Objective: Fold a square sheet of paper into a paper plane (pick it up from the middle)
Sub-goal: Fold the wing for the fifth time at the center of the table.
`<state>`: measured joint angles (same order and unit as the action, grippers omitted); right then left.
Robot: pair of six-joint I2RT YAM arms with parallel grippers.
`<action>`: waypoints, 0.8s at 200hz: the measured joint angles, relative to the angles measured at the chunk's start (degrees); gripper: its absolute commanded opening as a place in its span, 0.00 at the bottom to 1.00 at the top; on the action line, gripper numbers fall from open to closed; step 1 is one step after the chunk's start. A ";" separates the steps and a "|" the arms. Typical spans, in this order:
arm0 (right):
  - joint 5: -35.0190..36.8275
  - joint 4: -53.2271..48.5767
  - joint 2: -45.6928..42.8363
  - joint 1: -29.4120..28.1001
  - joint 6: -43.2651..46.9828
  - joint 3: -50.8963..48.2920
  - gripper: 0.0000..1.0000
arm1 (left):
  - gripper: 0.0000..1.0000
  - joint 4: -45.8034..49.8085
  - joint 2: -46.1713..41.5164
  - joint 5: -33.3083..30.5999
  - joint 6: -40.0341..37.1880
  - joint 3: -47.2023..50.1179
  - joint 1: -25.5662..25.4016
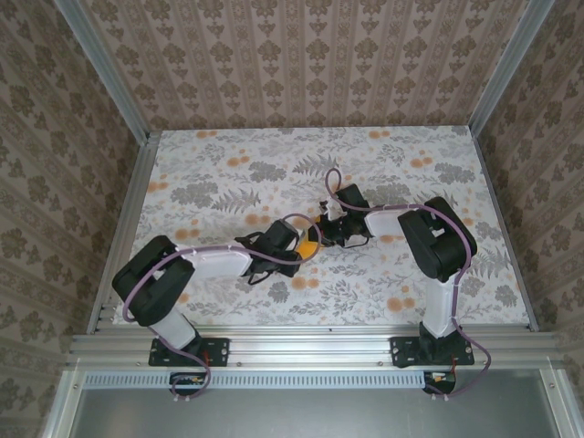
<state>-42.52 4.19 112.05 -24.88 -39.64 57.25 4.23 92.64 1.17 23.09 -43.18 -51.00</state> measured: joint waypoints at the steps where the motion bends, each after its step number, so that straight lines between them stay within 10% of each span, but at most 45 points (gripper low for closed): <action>1: 0.00 0.00 0.00 0.00 0.00 0.00 0.08 | 0.24 0.04 0.00 -0.04 -0.02 0.00 0.00; 160: 0.00 0.17 0.00 0.26 0.00 -0.35 0.07 | 0.22 3.10 -3.58 -0.33 0.09 2.21 -0.28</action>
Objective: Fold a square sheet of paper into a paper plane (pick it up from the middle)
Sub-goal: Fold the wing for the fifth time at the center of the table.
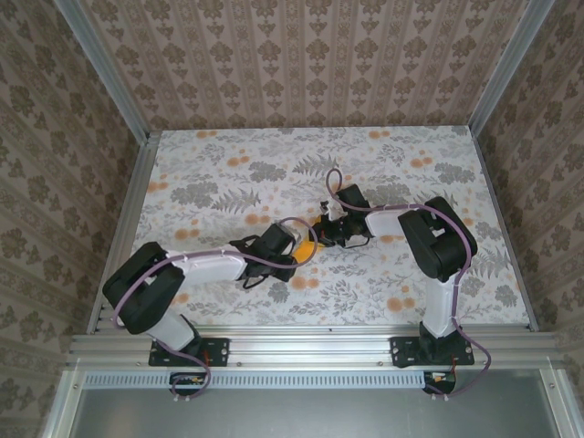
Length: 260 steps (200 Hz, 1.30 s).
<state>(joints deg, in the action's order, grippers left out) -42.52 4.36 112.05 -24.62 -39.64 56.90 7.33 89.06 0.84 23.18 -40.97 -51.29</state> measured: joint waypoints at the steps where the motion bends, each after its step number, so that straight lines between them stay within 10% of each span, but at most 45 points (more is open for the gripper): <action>1: 0.00 0.00 0.00 0.00 0.00 0.00 0.07 | 0.22 -0.02 0.07 0.00 -0.02 0.00 0.00; 130: -0.13 -0.04 0.00 0.15 0.04 -0.07 0.09 | 0.01 2.14 0.35 -7.82 -1.09 -0.79 -3.89; 260: 1.64 -1.90 -3.32 -2.08 -9.03 0.15 0.49 | 0.00 7.41 6.25 -23.30 -6.75 -6.27 -11.63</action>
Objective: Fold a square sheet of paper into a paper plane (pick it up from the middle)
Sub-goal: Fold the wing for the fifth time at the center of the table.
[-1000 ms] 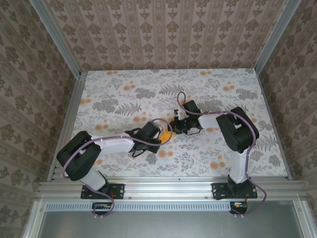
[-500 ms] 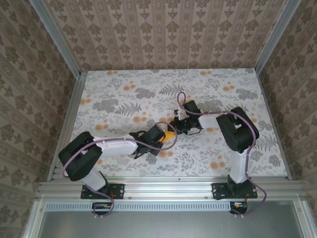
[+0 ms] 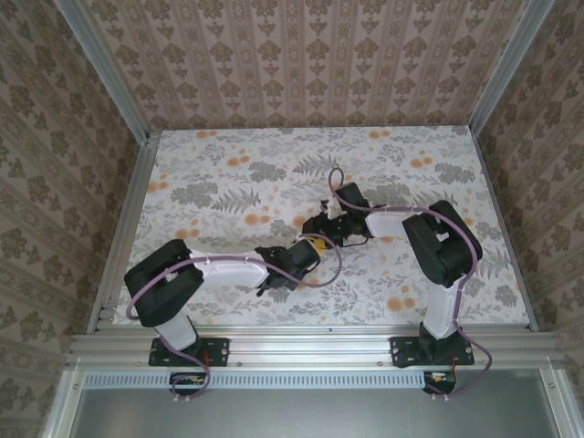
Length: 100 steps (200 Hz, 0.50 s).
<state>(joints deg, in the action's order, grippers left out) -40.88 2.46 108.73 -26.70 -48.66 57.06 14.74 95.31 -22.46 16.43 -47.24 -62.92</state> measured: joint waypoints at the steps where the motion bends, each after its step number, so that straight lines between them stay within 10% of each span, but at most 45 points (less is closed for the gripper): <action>1: 0.04 -0.11 -0.04 -0.04 -0.09 0.02 0.49 | 0.00 0.00 0.02 -0.07 -0.02 0.00 -0.07; 100: 11.67 -16.85 -6.10 -2.03 -7.13 4.31 0.55 | 0.00 -1.14 1.77 -6.56 -0.66 0.00 -2.05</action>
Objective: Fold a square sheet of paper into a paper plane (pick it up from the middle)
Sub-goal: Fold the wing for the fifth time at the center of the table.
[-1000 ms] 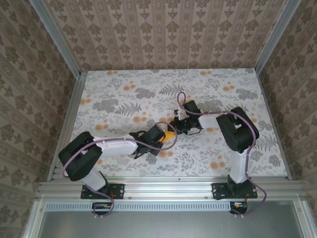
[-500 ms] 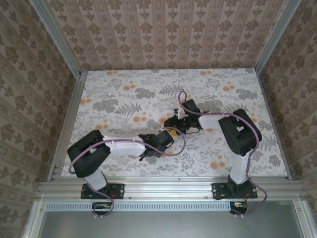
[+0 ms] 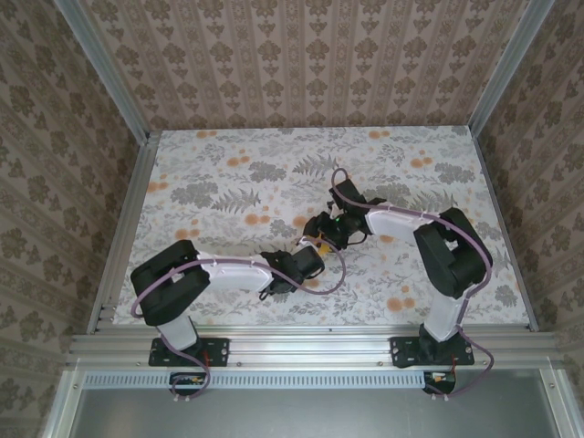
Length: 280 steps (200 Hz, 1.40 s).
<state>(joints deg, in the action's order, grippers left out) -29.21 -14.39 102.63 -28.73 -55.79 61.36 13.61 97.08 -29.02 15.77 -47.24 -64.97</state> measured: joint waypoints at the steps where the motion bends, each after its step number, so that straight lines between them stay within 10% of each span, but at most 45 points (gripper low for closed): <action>1: 0.13 -0.09 -0.15 0.00 -0.13 0.09 0.55 | 0.00 -0.02 0.02 -0.04 0.00 0.00 0.00; 216: -1.18 2.47 6.10 -2.47 -9.62 2.45 0.53 | 0.00 -0.39 0.83 -2.58 -0.52 0.00 -1.49; 280: -1.25 2.62 7.30 -2.47 -10.19 2.71 0.35 | 0.00 -0.44 0.83 -2.75 -0.63 0.00 -1.60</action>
<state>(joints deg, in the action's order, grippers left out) -30.46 -11.77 109.93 -31.20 -65.98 64.07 13.17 97.91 -31.77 15.14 -47.24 -66.57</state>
